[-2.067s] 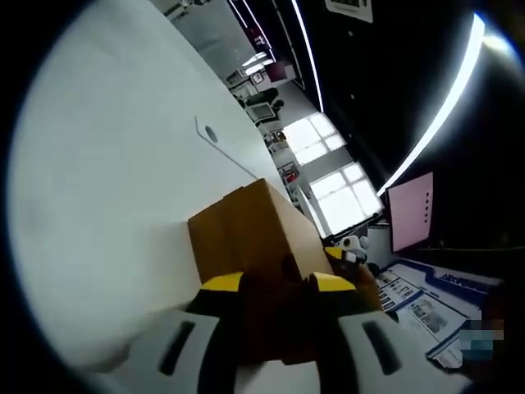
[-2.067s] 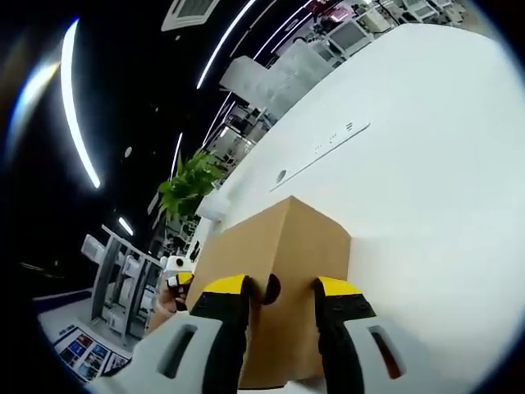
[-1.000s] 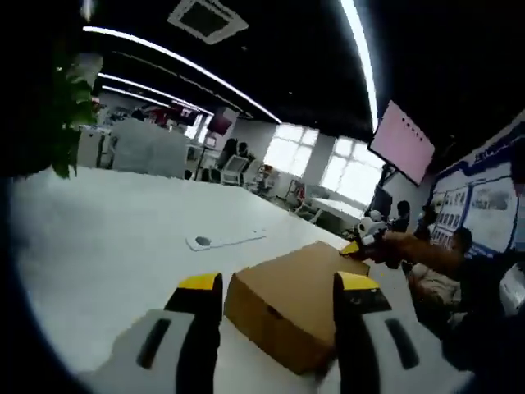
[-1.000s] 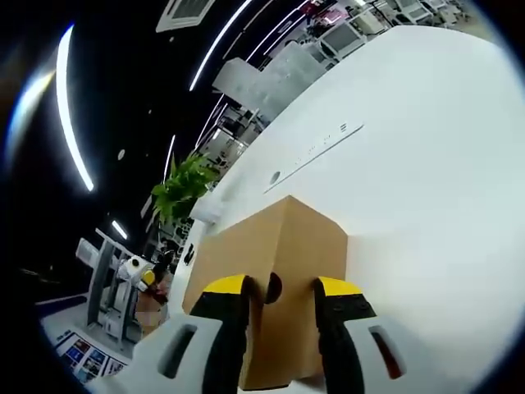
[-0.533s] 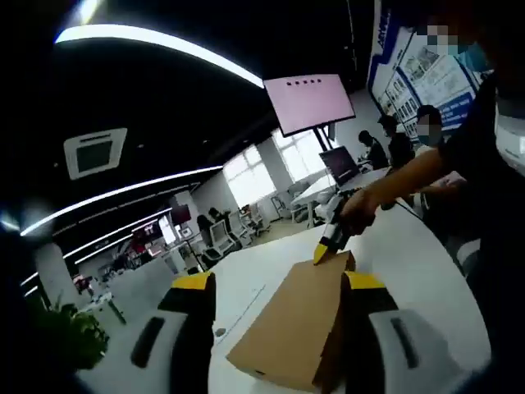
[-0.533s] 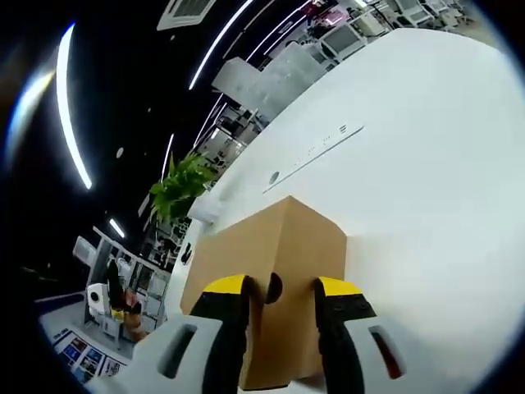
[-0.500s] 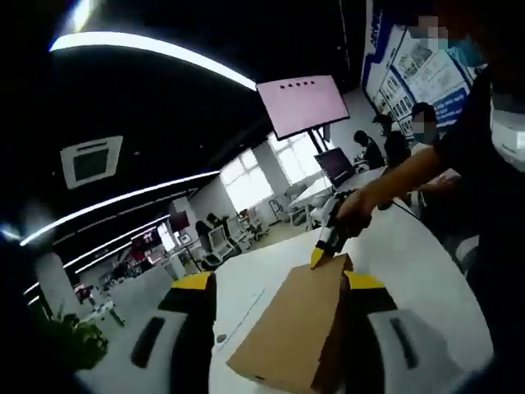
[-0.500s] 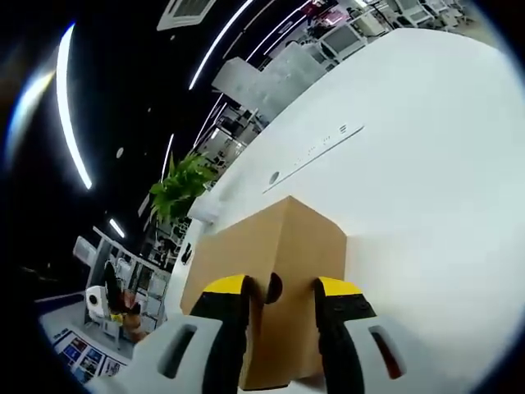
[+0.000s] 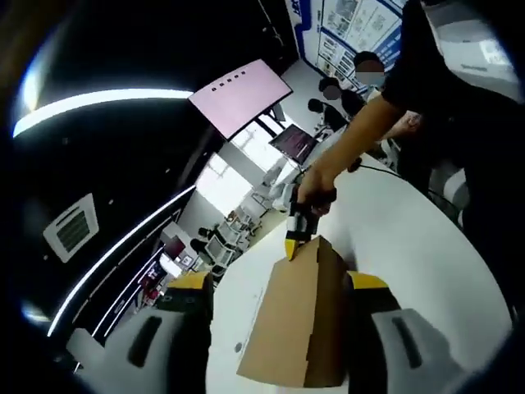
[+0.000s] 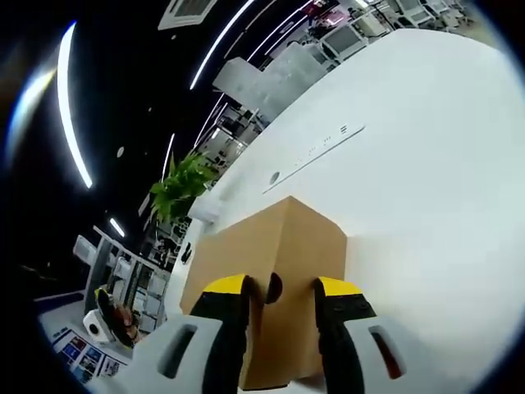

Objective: Operate the shoe box by opening the lid, removing the specified soft item, and placing it in the target area until the item is outside and the box remains undamaged.

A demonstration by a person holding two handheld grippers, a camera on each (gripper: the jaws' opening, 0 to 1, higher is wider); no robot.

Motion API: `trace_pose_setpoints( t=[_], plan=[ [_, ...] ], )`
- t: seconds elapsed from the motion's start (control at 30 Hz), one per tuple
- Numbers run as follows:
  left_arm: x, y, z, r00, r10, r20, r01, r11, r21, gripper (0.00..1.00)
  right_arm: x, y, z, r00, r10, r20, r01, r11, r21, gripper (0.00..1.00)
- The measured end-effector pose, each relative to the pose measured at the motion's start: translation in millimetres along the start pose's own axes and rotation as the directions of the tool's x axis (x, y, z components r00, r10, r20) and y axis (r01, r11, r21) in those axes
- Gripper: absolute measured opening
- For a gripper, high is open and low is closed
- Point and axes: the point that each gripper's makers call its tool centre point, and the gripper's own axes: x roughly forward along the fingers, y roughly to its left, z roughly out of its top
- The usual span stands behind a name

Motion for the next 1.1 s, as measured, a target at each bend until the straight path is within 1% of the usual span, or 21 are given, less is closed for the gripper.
trace_pose_setpoints(
  t=[0.03,0.07,0.1,0.13,0.17,0.23,0.27,0.33,0.37,0.43,0.47,0.5,0.63,0.7,0.77,0.8,0.83,0.9,0.97,1.1],
  plan=[
    [2.3,-4.4,-3.7,1.000,-0.006,-0.016,0.007,1.000,0.030,0.66,0.0,-0.1,0.1,1.000,0.001,0.001,-0.001,1.000,0.001,0.31],
    [6.2,-11.3,-8.5,0.999,-0.018,-0.036,0.021,0.996,0.084,0.65,0.0,-0.1,-0.1,1.000,0.002,0.002,-0.002,1.000,0.004,0.31],
    [8.8,-17.6,-12.2,0.999,-0.029,-0.045,0.034,0.993,0.112,0.63,0.0,-0.1,-0.2,1.000,0.003,0.003,-0.003,1.000,0.005,0.31],
    [11.7,-24.3,-16.4,0.998,-0.039,-0.058,0.046,0.992,0.121,0.63,-0.1,0.7,-1.5,1.000,0.003,0.003,-0.003,1.000,0.005,0.31],
    [16.1,-32.7,-21.1,0.996,-0.049,-0.071,0.057,0.992,0.112,0.64,-0.4,1.6,-3.0,1.000,0.002,0.003,-0.002,1.000,0.006,0.31],
    [20.7,-44.5,-25.5,0.995,-0.066,-0.078,0.073,0.993,0.095,0.68,-0.3,0.7,-1.3,1.000,-0.002,0.003,0.002,1.000,0.004,0.31],
    [22.6,-48.6,-27.0,0.994,-0.072,-0.080,0.079,0.993,0.090,0.69,-0.2,0.2,-0.5,1.000,-0.004,0.003,0.004,1.000,0.003,0.32],
    [24.0,-51.5,-28.9,0.994,-0.073,-0.086,0.081,0.992,0.101,0.68,0.0,-0.6,0.6,1.000,-0.005,0.004,0.005,1.000,0.002,0.32],
    [25.4,-52.6,-32.5,0.993,-0.070,-0.096,0.081,0.990,0.118,0.68,0.0,-0.8,0.9,1.000,-0.005,0.005,0.005,1.000,0.002,0.32],
    [27.6,-54.0,-40.0,0.989,-0.067,-0.128,0.085,0.986,0.142,0.67,0.0,-0.4,0.0,1.000,-0.003,0.007,0.003,1.000,0.005,0.31],
    [30.3,-55.1,-46.7,0.986,-0.062,-0.155,0.087,0.984,0.159,0.67,-0.3,1.2,-2.5,1.000,-0.002,0.009,0.002,1.000,0.003,0.31],
    [33.7,-55.9,-54.8,0.983,-0.065,-0.170,0.093,0.982,0.162,0.67,-0.5,1.7,-3.3,1.000,-0.002,0.010,0.002,1.000,0.003,0.31],
    [44.1,-60.9,-67.2,0.980,-0.081,-0.183,0.107,0.985,0.133,0.64,0.7,-0.8,0.5,1.000,0.009,0.008,-0.009,1.000,0.010,0.31],
    [49.2,-61.1,-73.3,0.978,-0.079,-0.195,0.107,0.985,0.134,0.62,1.2,-1.9,2.6,1.000,0.012,0.005,-0.012,1.000,0.013,0.31],
    [53.2,-60.5,-81.0,0.974,-0.072,-0.216,0.106,0.983,0.151,0.61,0.8,-0.7,1.1,1.000,0.005,0.004,-0.006,1.000,0.006,0.31],
    [55.0,-59.9,-86.8,0.969,-0.063,-0.239,0.107,0.978,0.177,0.61,0.6,0.3,-0.4,1.000,0.004,0.006,-0.004,1.000,0.003,0.31],
    [56.3,-60.5,-89.6,0.967,-0.061,-0.247,0.111,0.975,0.192,0.61,0.6,0.5,-0.8,1.000,0.005,0.006,-0.006,1.000,0.005,0.31],
    [60.1,-63.5,-91.7,0.968,-0.065,-0.244,0.116,0.973,0.201,0.61,0.9,0.2,-0.7,1.000,0.010,0.008,-0.010,1.000,0.009,0.31],
    [63.2,-63.4,-94.6,0.968,-0.066,-0.244,0.115,0.974,0.193,0.59,1.2,-0.1,-0.2,1.000,0.015,0.009,-0.015,1.000,0.013,0.31],
    [67.1,-60.2,-104.6,0.962,-0.037,-0.271,0.103,0.967,0.232,0.57,1.1,1.0,-1.5,1.000,0.014,0.008,-0.014,1.000,0.012,0.31]
  ],
)
